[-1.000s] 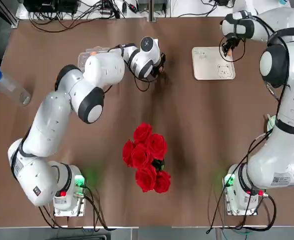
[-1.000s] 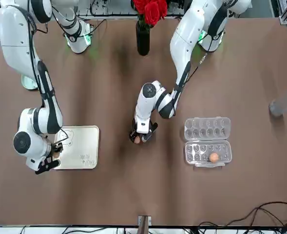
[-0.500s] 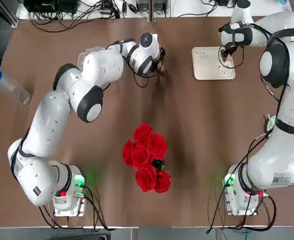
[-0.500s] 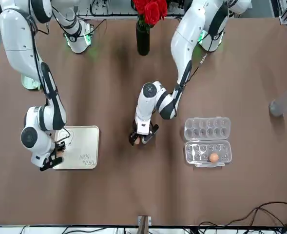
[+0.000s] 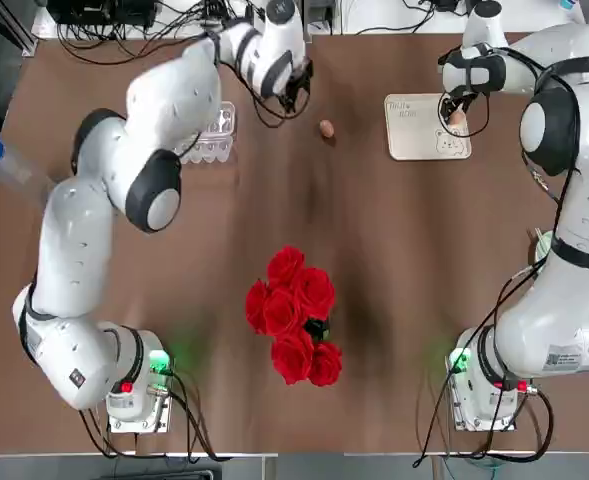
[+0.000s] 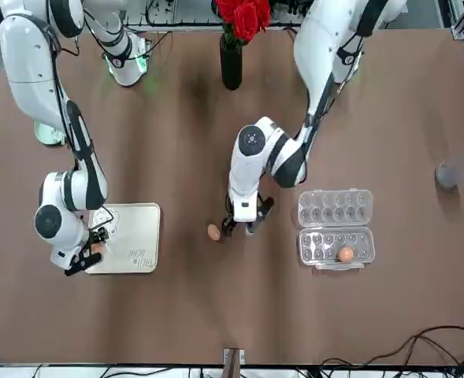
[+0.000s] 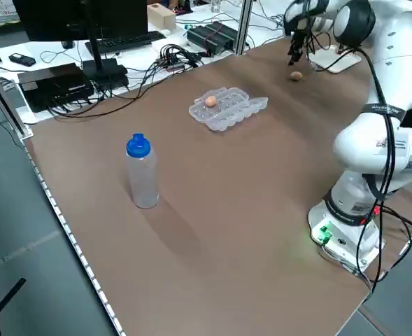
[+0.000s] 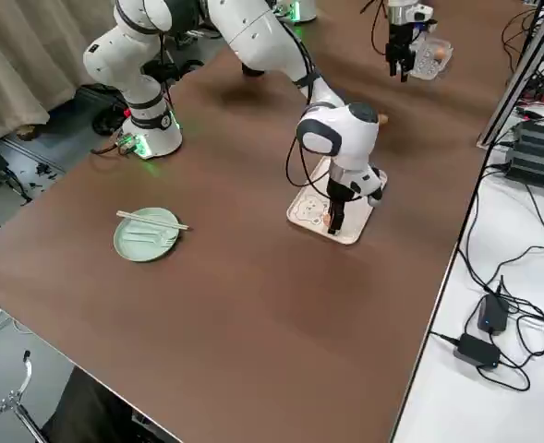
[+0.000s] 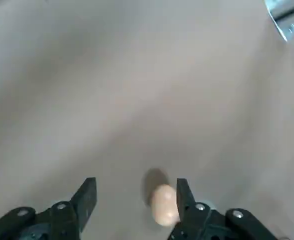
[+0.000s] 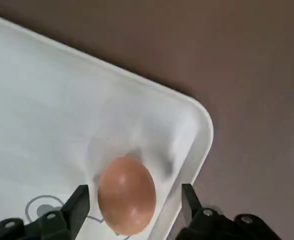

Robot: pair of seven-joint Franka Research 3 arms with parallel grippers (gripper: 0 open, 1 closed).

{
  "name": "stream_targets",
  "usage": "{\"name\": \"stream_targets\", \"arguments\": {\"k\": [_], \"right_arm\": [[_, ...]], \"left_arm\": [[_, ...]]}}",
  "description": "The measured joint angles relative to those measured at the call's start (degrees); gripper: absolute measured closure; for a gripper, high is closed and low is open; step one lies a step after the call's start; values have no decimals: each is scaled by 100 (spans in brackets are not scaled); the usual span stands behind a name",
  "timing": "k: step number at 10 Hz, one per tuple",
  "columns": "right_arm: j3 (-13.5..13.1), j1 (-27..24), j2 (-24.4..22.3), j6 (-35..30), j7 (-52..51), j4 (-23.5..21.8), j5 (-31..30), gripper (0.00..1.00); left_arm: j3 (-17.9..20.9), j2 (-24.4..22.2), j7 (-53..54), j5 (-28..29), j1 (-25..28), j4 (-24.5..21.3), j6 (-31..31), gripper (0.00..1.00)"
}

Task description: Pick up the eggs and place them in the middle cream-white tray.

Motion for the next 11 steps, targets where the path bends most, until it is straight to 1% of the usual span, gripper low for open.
{"name": "stream_targets", "arguments": {"k": [1,2,3,5,6,7,8,9,10,11], "right_arm": [[2,3,-1,0,1,4,-1,14],[10,14,-7,-44,2,12,-1,14],[20,43,-10,-196,4,47,-1,14],[38,130,-24,-545,18,211,-1,14],[41,156,-31,-598,23,243,-1,14],[47,183,-46,-680,24,279,-2,14],[51,251,-85,-805,29,411,-3,13],[57,340,-154,-1078,31,683,-4,9],[72,479,-226,-1638,95,1087,-2,5],[96,680,-296,-2219,404,1463,10,4]], "left_arm": [[18,-126,388,6,267,-7,-593,27],[21,-228,869,8,618,-67,-1093,27],[22,-341,1251,8,977,-235,-1293,27],[26,-577,1939,16,1631,-598,-1326,27],[30,-644,2417,30,1945,-724,-1327,27],[29,-659,2841,72,2241,-801,-1327,27],[25,-669,3167,178,2492,-911,-1331,27],[21,-676,3300,248,2670,-1113,-1280,27],[20,-675,3305,274,2784,-1328,-1128,26],[16,-676,3305,284,2905,-1455,-972,26]]}}
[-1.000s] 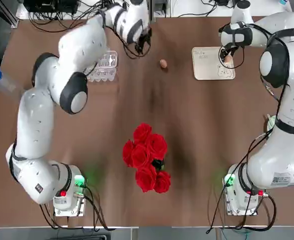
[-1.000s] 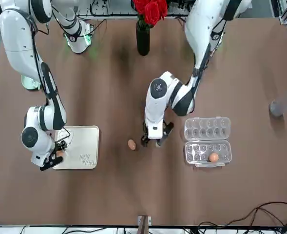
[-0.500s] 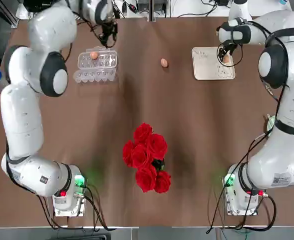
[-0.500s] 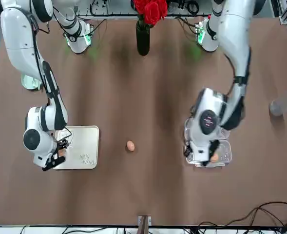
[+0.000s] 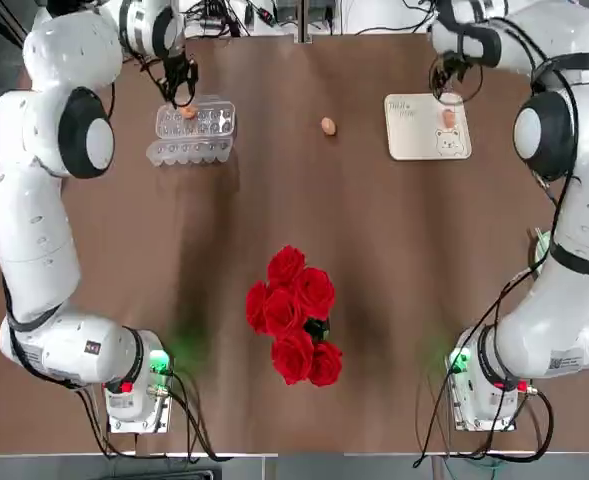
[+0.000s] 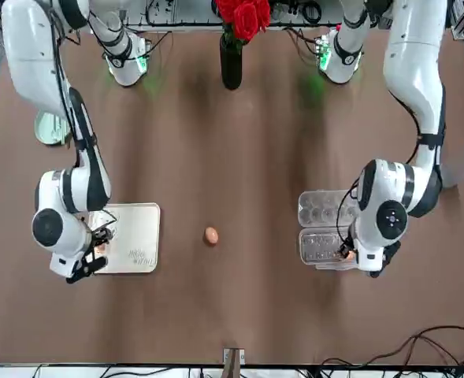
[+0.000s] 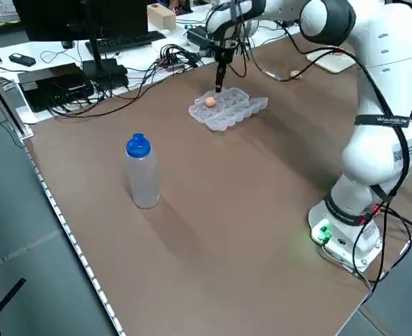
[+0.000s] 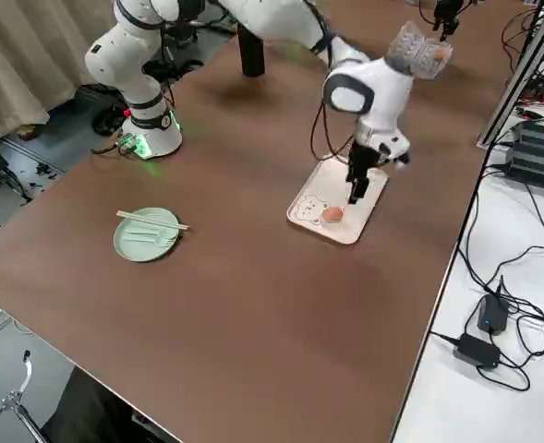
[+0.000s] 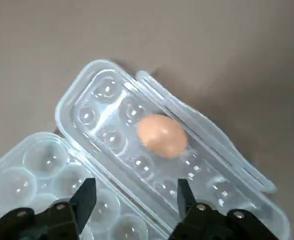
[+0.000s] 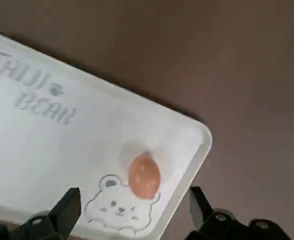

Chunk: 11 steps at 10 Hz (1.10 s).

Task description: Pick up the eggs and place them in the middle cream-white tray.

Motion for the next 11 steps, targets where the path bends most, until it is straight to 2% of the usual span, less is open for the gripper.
{"name": "stream_targets", "arguments": {"k": [1,2,4,5,8,11], "right_arm": [[36,263,-36,-315,547,244,9,4],[62,612,-32,-370,1215,305,19,3],[74,1358,66,-165,2358,299,73,4],[73,1614,107,5,2611,298,164,5],[72,2189,223,835,2706,284,671,6],[70,2444,608,2037,2709,261,975,6]], "left_arm": [[-4,2,0,0,93,-49,166,26],[-7,10,-2,0,118,-86,371,26],[-22,47,-15,0,114,-135,610,26],[-23,91,-16,0,115,-155,691,26],[-21,322,-22,0,123,-174,971,26],[-5,392,-22,1,126,-178,1052,26]]}}
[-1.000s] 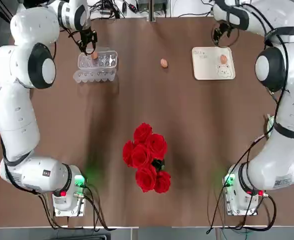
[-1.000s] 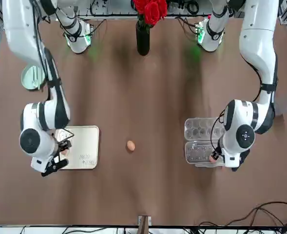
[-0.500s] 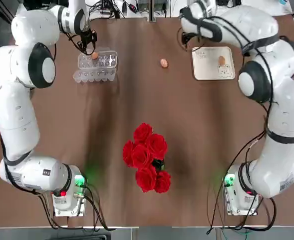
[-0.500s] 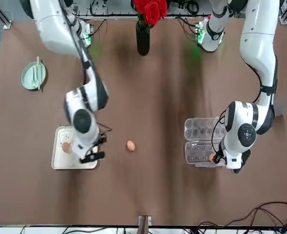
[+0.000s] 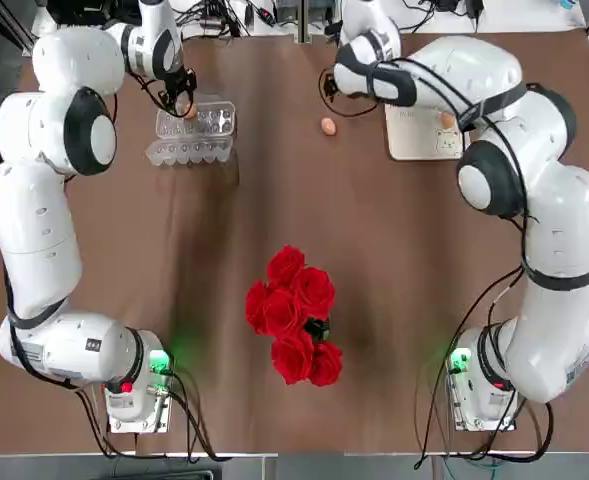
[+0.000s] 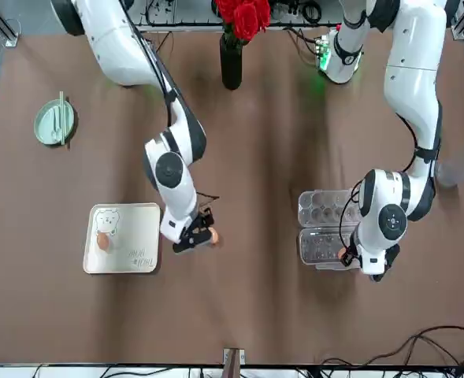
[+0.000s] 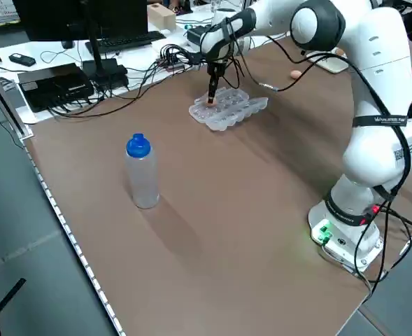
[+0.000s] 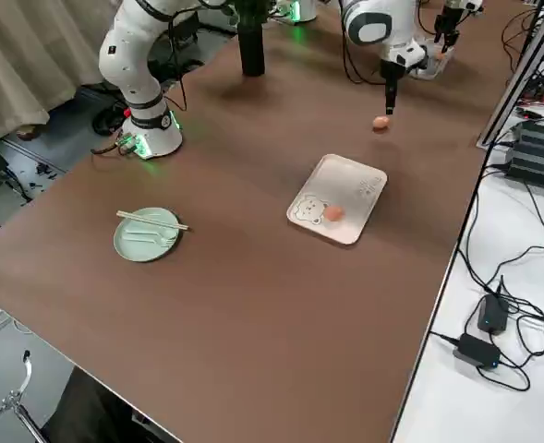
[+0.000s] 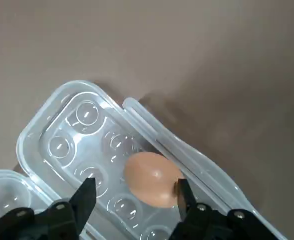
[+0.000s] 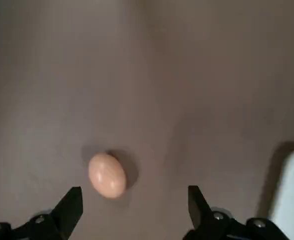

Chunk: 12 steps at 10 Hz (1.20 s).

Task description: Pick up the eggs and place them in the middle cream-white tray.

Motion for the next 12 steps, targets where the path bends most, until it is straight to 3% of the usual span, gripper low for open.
{"name": "stream_targets", "arguments": {"k": [3,8,10,11,12], "right_arm": [[-2,104,414,453,0,-2,2,7],[-2,207,587,702,0,-1,2,8],[-2,263,665,753,0,-1,2,9],[-2,275,689,802,0,0,2,11],[-2,283,712,853,0,0,1,11]], "left_arm": [[2,111,0,0,0,-12,43,26],[3,175,1,1,0,-13,86,28],[3,174,7,2,0,-10,97,38],[3,170,14,2,0,-3,103,52],[3,156,15,2,-1,10,103,52]]}}
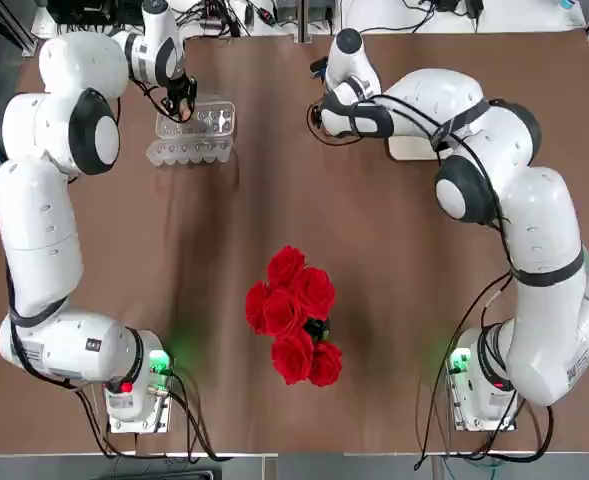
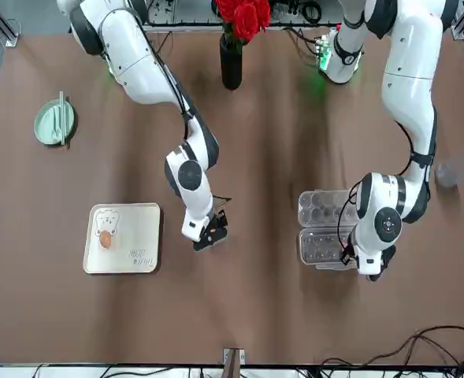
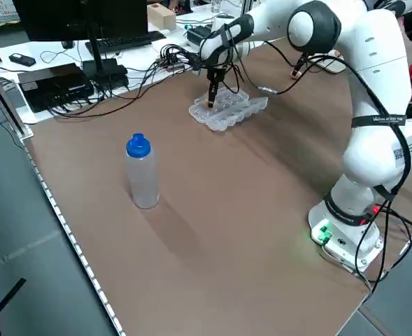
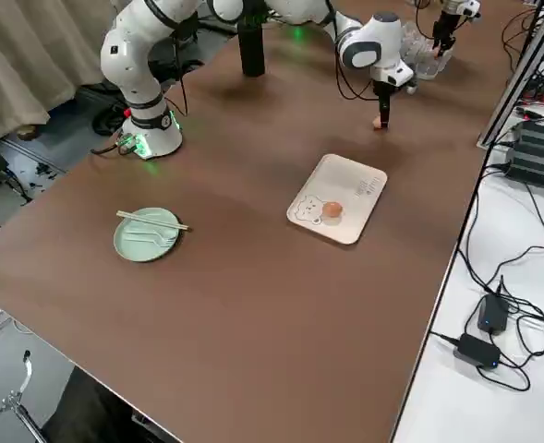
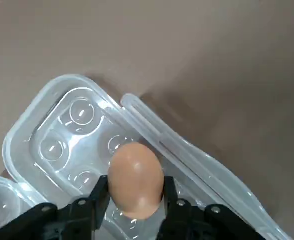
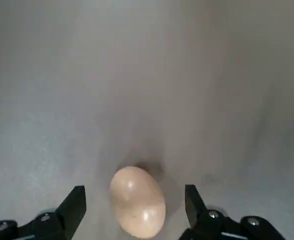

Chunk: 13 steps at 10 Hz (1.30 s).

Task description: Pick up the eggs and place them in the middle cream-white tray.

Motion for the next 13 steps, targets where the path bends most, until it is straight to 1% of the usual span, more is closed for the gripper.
{"name": "stream_targets", "arguments": {"k": [1,2,6,7,9,13], "right_arm": [[0,16,19,18,0,0,0,14],[0,29,28,20,0,0,-1,15],[-5,34,34,20,0,0,-1,38],[-5,37,36,20,0,0,-1,42],[-6,47,42,20,5,0,-1,47],[-18,68,45,19,78,0,-2,52]], "left_arm": [[-2,-45,0,0,-2,17,-55,52],[-2,-124,3,0,-3,41,-179,52],[-63,-653,84,1,-14,67,-696,52],[-108,-754,84,-29,-25,76,-793,52],[-177,-845,84,-122,-38,116,-902,52],[-246,-854,81,-141,-38,145,-977,52]]}}
